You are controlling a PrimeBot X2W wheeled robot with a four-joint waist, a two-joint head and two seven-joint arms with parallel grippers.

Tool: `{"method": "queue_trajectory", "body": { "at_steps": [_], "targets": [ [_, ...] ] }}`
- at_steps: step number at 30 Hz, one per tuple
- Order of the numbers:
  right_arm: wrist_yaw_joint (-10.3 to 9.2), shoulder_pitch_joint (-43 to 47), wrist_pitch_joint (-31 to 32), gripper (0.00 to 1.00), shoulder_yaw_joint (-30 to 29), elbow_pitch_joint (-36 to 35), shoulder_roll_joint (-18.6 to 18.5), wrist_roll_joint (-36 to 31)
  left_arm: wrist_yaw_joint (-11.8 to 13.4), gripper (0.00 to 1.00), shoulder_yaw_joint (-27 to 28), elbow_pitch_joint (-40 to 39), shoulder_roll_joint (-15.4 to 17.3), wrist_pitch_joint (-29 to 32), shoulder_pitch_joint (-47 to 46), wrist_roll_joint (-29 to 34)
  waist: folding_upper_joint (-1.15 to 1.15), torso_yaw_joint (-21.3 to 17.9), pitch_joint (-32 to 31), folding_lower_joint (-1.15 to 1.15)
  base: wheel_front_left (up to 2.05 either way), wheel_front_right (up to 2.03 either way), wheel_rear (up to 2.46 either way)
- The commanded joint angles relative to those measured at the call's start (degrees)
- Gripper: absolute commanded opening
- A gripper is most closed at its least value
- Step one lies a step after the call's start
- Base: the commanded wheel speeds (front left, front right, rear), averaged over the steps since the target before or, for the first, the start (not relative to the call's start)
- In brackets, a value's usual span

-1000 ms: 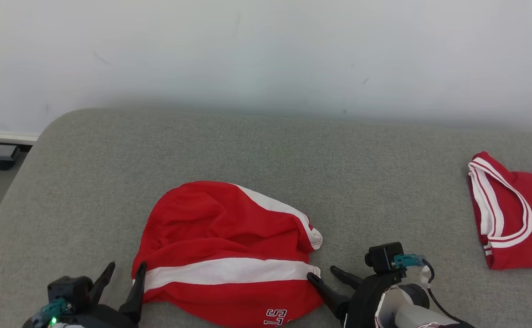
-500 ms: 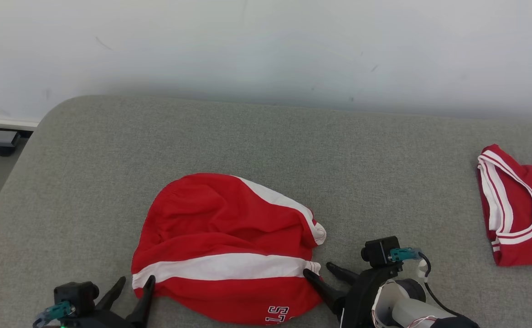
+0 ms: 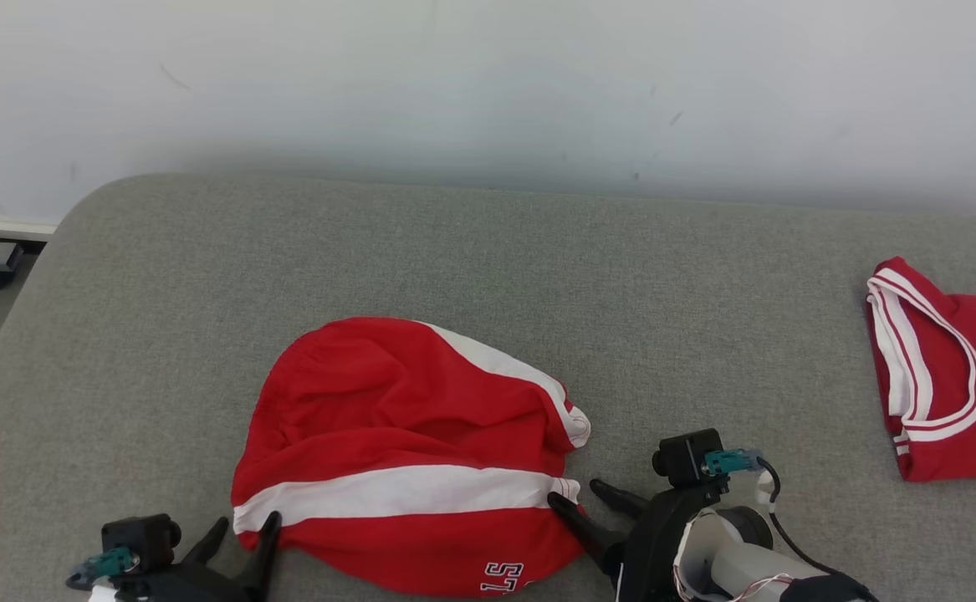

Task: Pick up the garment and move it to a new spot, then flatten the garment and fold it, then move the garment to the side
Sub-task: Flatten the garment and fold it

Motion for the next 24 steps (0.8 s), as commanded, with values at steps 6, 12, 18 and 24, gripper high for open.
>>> {"method": "queue_trajectory", "body": {
  "at_steps": [6, 12, 18, 24],
  "targets": [
    [-0.13, 0.2, 0.3, 0.00, 1.5, 0.0, 0.2, 1.1, -2.2, 0.00, -0.9, 2.9, -1.3, -1.5, -2.0, -0.2, 0.00, 0.2, 0.1, 0.00, 0.00, 0.00, 0.00],
    [-0.13, -0.1, -1.1, 0.00, 1.9, -0.5, -0.1, 1.7, -3.1, 0.00, -1.8, 4.7, -1.8, -3.1, -3.0, 0.4, 0.00, 0.7, -0.3, 0.00, 0.00, 0.00, 0.00],
    [-0.13, -1.2, -3.7, 0.00, 1.3, -2.0, -0.9, 2.3, -2.5, 0.00, -2.0, 3.6, -1.1, -4.7, -3.9, 2.0, 0.00, 0.6, -1.0, 0.00, 0.00, 0.00, 0.00],
    [-0.13, -3.4, -5.1, 0.00, 0.4, -5.4, -2.8, 2.9, -2.0, 0.00, -2.1, -0.7, 0.5, -4.5, -5.6, 2.9, 0.00, 0.3, -1.7, 0.00, 0.00, 0.00, 0.00]
  ]
}}
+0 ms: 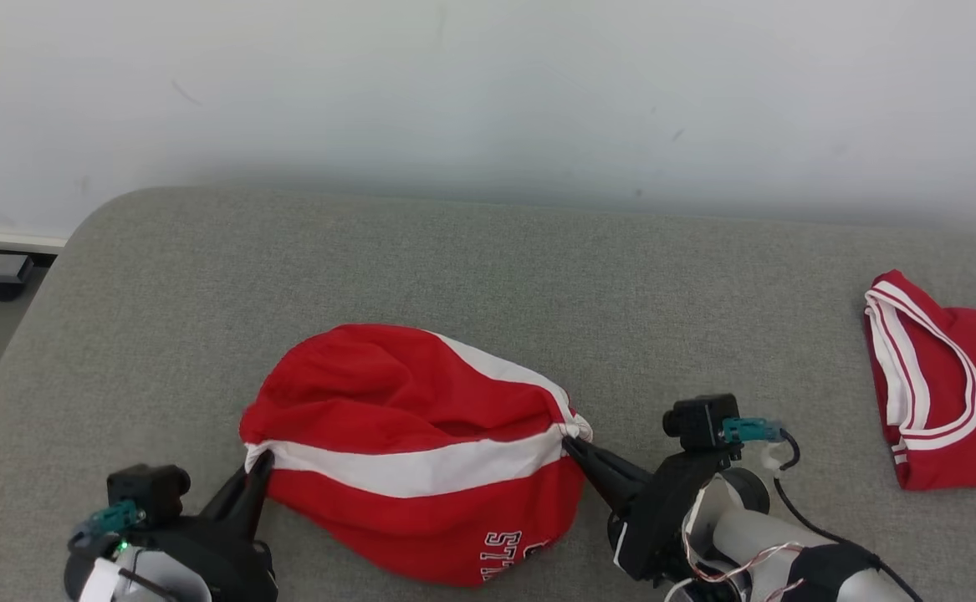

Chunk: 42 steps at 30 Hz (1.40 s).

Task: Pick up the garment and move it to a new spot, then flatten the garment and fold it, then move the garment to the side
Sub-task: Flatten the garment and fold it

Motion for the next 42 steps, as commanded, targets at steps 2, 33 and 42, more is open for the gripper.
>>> {"method": "queue_trajectory", "body": {
  "at_steps": [2, 33, 42],
  "targets": [
    [-0.11, -1.5, -0.7, 0.00, -1.1, -1.8, -1.1, 1.0, 0.4, 0.00, 0.4, -2.0, 1.3, 0.6, -1.8, 0.2, 0.00, -0.1, -0.2, 0.00, 0.00, 0.00, 0.00],
    [-0.08, -52.8, 5.9, 0.00, -11.3, 15.7, 3.2, 3.3, -2.8, 0.00, -1.3, -4.4, 9.3, 18.3, -53.2, -10.9, 0.00, -9.5, 21.5, 0.00, 0.00, 0.00, 0.00],
    [-0.09, -64.4, -0.8, 0.00, -10.4, 25.2, 4.3, -2.1, -2.8, 0.00, -1.5, 4.6, 5.6, 16.8, -66.3, -11.1, 0.00, -10.7, 24.9, 0.00, 0.00, 0.00, 0.00]
  ]
}}
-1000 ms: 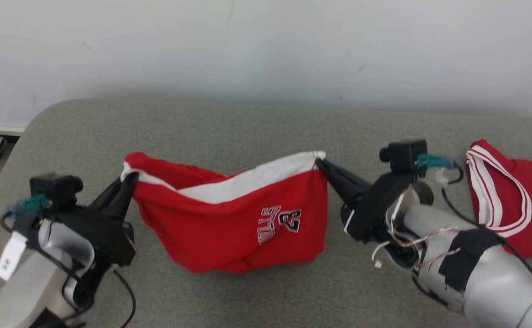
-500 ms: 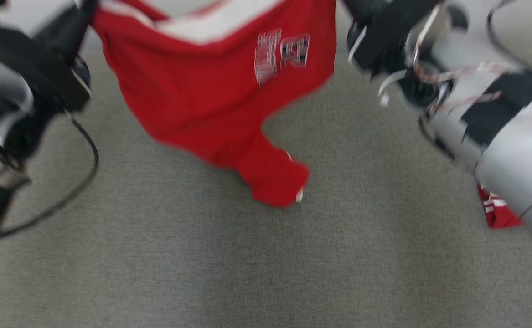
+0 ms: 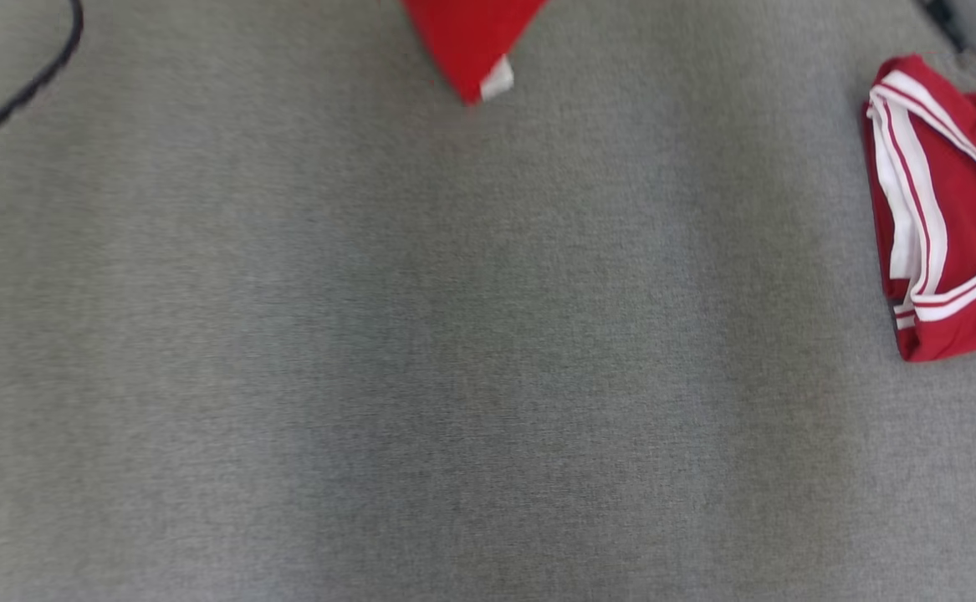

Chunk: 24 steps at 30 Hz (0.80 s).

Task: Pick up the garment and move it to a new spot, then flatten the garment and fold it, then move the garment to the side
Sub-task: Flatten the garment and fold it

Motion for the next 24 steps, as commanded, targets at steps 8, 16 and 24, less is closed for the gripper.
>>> {"method": "queue_trajectory", "body": {
  "at_steps": [8, 16, 24],
  "targets": [
    [-0.10, -10.8, -2.4, 0.00, -4.0, 4.0, -1.1, -7.2, 1.3, 0.00, 1.2, 8.3, -4.3, -6.6, -11.3, 1.8, -0.01, -1.4, 4.3, -0.01, 0.00, 0.00, 0.00],
    [-0.09, -7.3, -2.3, 0.00, -14.1, -3.5, -1.3, -19.8, 0.6, 0.00, 0.6, 11.0, -6.8, -12.2, -11.7, 2.0, -0.01, -0.5, 7.6, -0.01, 0.00, 0.00, 0.00],
    [-0.09, 1.7, -2.3, 0.00, -19.4, -10.9, 0.9, -27.9, -0.1, 0.00, -1.5, 9.6, -7.3, -15.3, -6.1, -1.2, -0.01, -0.4, 10.0, -0.01, 0.00, 0.00, 0.00]
  ]
}}
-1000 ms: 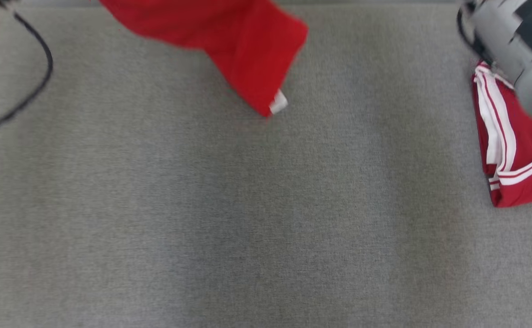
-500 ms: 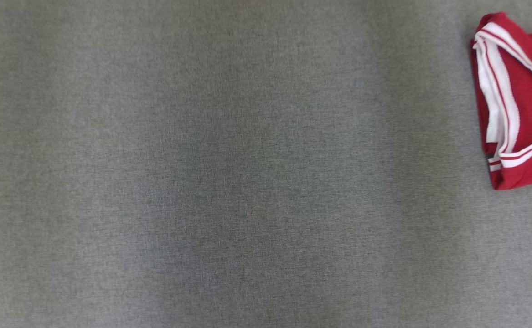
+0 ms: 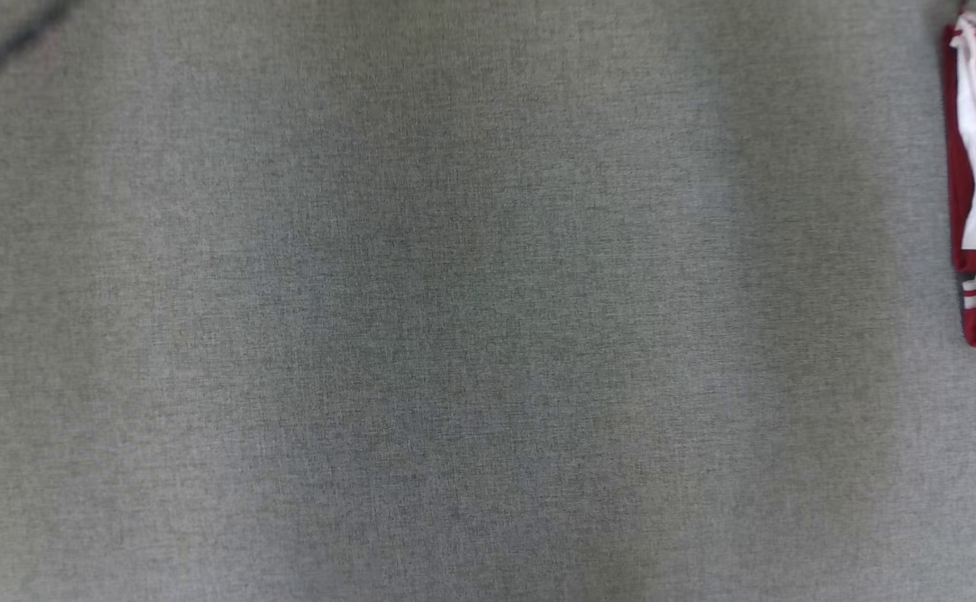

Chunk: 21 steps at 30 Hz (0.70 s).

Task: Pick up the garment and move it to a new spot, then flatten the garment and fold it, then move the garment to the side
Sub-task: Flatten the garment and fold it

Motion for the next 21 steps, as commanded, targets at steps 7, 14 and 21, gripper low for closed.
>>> {"method": "queue_trajectory", "body": {
  "at_steps": [7, 14, 21],
  "targets": [
    [-0.12, 12.2, -0.1, 0.00, -0.7, -10.1, -2.2, 0.3, -0.2, 0.00, -2.6, -7.2, 3.7, -3.1, 10.4, -3.1, -0.01, 0.3, -2.7, -0.01, 0.00, 0.00, 0.00],
    [-0.12, 26.9, -0.1, 0.00, 0.0, -19.5, -6.9, 4.1, -0.2, 0.00, -1.2, -13.9, 7.3, -4.1, 24.5, -5.6, -0.01, 0.6, -9.8, -0.01, 0.00, 0.00, 0.00],
    [-0.12, 41.5, -0.1, 0.00, 0.0, -27.0, -9.9, 7.9, 3.4, 0.00, 6.3, -24.7, 8.5, -4.3, 41.9, -3.9, -0.01, 0.4, -17.0, -0.01, 0.00, 0.00, 0.00]
  ]
}}
